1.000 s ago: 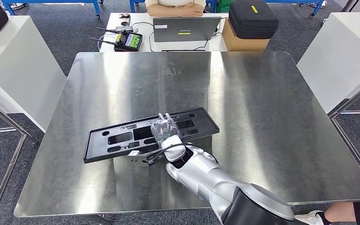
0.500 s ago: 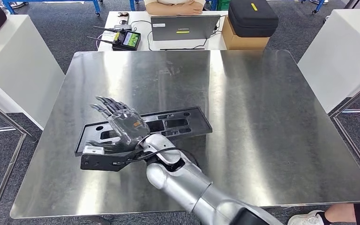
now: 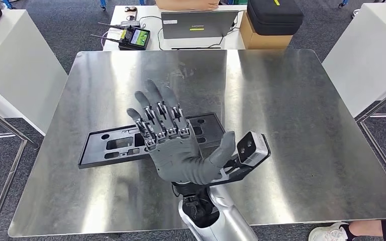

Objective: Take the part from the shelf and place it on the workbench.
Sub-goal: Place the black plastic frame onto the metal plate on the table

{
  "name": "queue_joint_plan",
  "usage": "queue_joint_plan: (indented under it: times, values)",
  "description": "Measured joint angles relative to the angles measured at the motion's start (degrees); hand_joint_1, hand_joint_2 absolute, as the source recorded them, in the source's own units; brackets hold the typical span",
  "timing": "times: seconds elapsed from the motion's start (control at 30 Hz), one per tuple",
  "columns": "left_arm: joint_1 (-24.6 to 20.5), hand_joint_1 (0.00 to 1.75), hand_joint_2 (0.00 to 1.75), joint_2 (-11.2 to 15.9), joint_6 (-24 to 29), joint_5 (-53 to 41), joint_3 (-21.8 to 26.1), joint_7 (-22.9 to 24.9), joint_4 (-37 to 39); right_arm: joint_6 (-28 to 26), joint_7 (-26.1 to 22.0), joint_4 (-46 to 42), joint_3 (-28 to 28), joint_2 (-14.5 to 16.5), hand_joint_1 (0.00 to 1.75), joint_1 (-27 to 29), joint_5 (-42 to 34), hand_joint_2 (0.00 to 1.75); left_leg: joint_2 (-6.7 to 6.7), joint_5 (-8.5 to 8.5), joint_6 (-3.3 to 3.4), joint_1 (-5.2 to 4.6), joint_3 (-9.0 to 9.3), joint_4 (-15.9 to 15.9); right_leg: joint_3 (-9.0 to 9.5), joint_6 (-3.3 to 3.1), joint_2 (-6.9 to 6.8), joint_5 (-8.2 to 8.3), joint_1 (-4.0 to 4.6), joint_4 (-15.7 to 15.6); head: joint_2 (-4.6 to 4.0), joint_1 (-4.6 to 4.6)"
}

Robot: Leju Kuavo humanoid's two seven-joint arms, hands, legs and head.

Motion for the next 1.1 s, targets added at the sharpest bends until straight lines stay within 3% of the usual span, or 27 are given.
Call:
queue_joint_plan:
  times: [0.2,0.3,0.37,0.43,0.5,0.53,0.57,0.6,0.63,0.7,0.73,0.77,0.9,0.97,1.03,1.07,1.1]
  values:
    - [0.0,0.00,0.00,-0.3,0.6,0.6,1.3,-1.2,0.0,0.1,-1.4,-0.4,-0.5,-2.0,0.00,3.8,0.0,0.00,-0.02,0.05,0.05,-0.24,0.00,-0.1,-0.04,0.03,-0.01,0.02,-0.06,-0.1,0.00,-0.02]
    - [0.0,0.00,0.00,-0.3,0.8,0.9,1.6,-1.8,0.0,0.2,-2.1,0.0,-0.8,-2.7,0.00,4.6,0.1,0.00,-0.16,-0.14,0.21,-0.71,0.05,0.0,0.31,0.68,0.10,-0.09,-0.87,-0.9,0.00,-0.04]
    - [0.0,0.00,0.00,-0.2,0.9,0.9,1.8,-2.1,-0.1,0.3,-2.4,0.4,-0.9,-3.0,0.00,5.0,0.3,0.00,-0.15,0.01,0.80,-0.81,0.76,-1.3,0.34,1.02,0.21,-0.61,-1.05,-1.2,0.00,-0.05]
    - [0.0,0.00,0.00,-0.3,0.9,0.9,1.9,-2.4,-0.1,0.5,-2.7,0.9,-1.1,-3.4,0.00,5.4,0.4,0.00,0.08,0.26,1.62,-0.63,2.11,-3.5,-1.66,0.21,0.21,-2.14,-0.67,2.2,0.00,0.02]
    - [0.1,0.00,0.00,-0.3,0.8,0.9,2.1,-2.6,-0.1,0.6,-2.9,1.5,-1.3,-3.9,0.00,5.8,0.4,0.00,0.28,0.24,1.98,-0.49,2.92,-4.4,-6.30,-1.03,0.19,-4.50,-0.31,10.1,0.00,0.10]
    - [0.0,0.00,0.00,-0.3,0.8,0.9,2.2,-2.6,-0.1,0.6,-2.9,1.7,-1.4,-4.2,0.00,6.0,0.5,0.00,0.33,0.15,2.00,-0.44,3.10,-4.4,-8.75,-1.33,0.20,-5.25,-0.25,14.0,0.00,0.10]
    - [0.0,0.00,0.00,-0.3,0.7,0.9,2.2,-2.7,-0.1,0.7,-2.9,2.0,-1.5,-4.5,0.00,6.2,0.5,0.00,0.33,0.00,1.95,-0.36,3.34,-4.3,-10.55,-1.16,0.20,-5.15,-0.25,16.3,0.00,0.13]
    - [0.0,0.00,0.00,-0.3,0.6,0.9,2.2,-2.8,-0.1,0.8,-3.0,2.2,-1.6,-4.7,0.00,6.3,0.7,0.00,0.31,-0.21,1.80,-0.23,3.64,-4.3,-11.24,-0.47,0.17,-3.98,-0.33,16.3,0.00,0.13]
    - [0.0,0.00,0.00,-0.3,0.5,0.9,2.2,-2.9,-0.1,0.9,-3.1,2.5,-1.6,-4.8,0.00,6.3,1.0,0.00,0.27,-0.50,1.53,-0.03,3.97,-4.1,-10.86,0.55,0.09,-2.04,-0.54,14.3,0.00,0.13]
    - [0.0,0.00,0.00,-0.2,0.2,0.9,2.3,-3.1,-0.2,1.2,-3.5,2.9,-1.6,-4.9,0.00,6.3,1.7,0.00,0.16,-1.49,0.57,0.23,4.29,-3.1,-7.65,2.82,-0.40,2.10,-1.17,6.9,0.00,0.22]
    - [-0.1,0.00,0.00,-0.1,0.1,0.9,2.3,-3.3,-0.2,1.2,-3.7,3.1,-1.5,-4.9,0.00,6.3,1.9,0.00,0.10,-2.03,0.02,0.23,4.28,-2.5,-6.28,3.34,-0.44,3.11,-1.28,4.3,0.00,0.29]
    - [-0.1,0.00,0.00,0.0,0.1,0.9,2.3,-3.4,-0.3,1.3,-3.9,3.3,-1.5,-4.9,0.00,6.4,2.1,0.00,0.05,-2.48,-0.44,0.18,4.21,-1.8,-5.41,3.39,-0.45,3.37,-1.39,2.9,0.00,0.33]
    - [-0.3,0.00,0.00,0.0,-0.4,0.9,2.3,-3.9,-0.4,1.6,-4.8,3.9,-1.4,-4.8,0.00,6.4,2.7,0.00,0.13,-3.84,-1.29,0.48,3.91,0.0,-5.16,1.34,0.00,2.70,-1.44,2.8,0.00,0.15]
    - [-0.4,0.00,0.00,0.0,-0.6,0.9,2.3,-4.0,-0.4,1.9,-5.1,4.1,-1.4,-4.7,0.00,6.4,2.9,0.00,0.27,-7.01,-1.77,0.66,2.03,4.7,-5.04,0.29,-0.05,2.75,-1.49,2.7,0.00,-0.02]
    - [-0.4,0.00,0.00,0.0,-0.7,0.9,2.3,-4.0,-0.4,2.1,-5.2,4.4,-1.4,-4.7,0.00,6.5,3.1,0.00,0.31,-10.64,-2.03,0.68,-1.15,12.1,-5.07,-0.23,-0.12,2.84,-1.13,2.7,0.00,-0.10]
    - [-0.4,0.00,0.00,0.0,-0.7,0.9,2.3,-4.0,-0.4,2.1,-5.2,4.6,-1.4,-4.7,0.00,6.5,3.1,0.00,0.31,-11.34,-1.96,0.67,-2.24,14.6,-5.10,-0.37,-0.14,2.93,-0.91,2.7,0.00,-0.11]
    - [-0.4,0.00,0.00,0.0,-0.7,0.9,2.3,-4.0,-0.4,2.1,-5.2,4.7,-1.4,-4.7,0.00,6.5,3.1,0.00,0.30,-10.96,-1.73,0.63,-2.46,15.3,-5.12,-0.47,-0.13,2.99,-0.64,2.7,0.00,-0.11]
